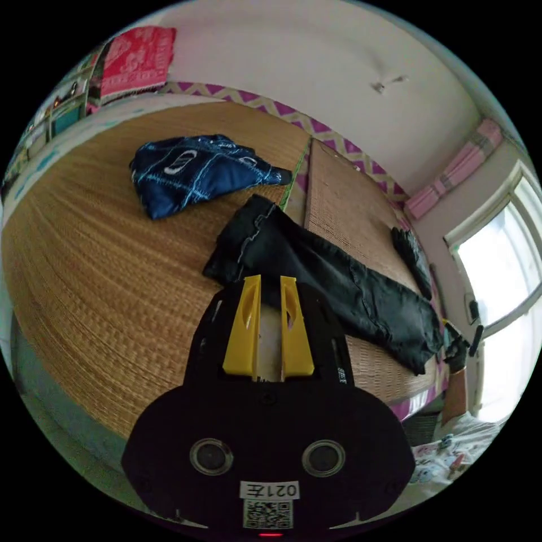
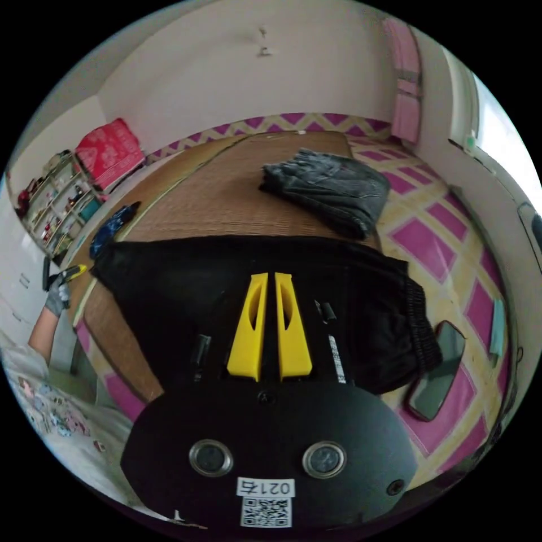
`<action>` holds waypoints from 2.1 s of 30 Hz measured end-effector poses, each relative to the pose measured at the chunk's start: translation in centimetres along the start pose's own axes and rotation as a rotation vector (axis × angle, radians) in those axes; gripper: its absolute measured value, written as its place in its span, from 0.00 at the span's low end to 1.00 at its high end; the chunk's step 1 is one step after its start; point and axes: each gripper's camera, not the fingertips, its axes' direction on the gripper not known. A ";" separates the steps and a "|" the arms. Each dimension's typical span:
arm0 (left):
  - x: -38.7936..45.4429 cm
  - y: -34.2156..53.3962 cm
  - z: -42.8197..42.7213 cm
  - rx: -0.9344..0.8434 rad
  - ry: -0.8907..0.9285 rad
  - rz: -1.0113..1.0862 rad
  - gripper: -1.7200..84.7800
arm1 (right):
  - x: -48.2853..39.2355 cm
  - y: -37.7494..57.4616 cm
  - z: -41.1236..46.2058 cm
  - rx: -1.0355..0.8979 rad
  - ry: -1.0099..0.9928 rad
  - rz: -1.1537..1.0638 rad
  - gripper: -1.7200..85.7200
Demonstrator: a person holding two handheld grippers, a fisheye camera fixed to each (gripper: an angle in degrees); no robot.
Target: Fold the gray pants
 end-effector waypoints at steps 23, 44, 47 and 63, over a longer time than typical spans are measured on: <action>-9.5 3.5 -4.7 0.014 0.042 0.059 0.02 | -48.2 -5.0 18.7 -0.247 -0.248 -0.904 0.03; -17.6 5.7 -5.0 0.053 0.164 -0.132 0.08 | -55.8 -0.3 13.5 -0.086 -0.110 -0.996 0.04; -18.1 6.1 -5.6 0.057 0.103 -0.102 0.08 | -58.8 -2.8 11.9 -0.040 -0.270 -0.947 0.06; -18.1 9.4 -8.0 0.083 0.018 0.004 0.07 | -73.2 -8.0 24.8 -0.157 -0.177 -0.937 0.09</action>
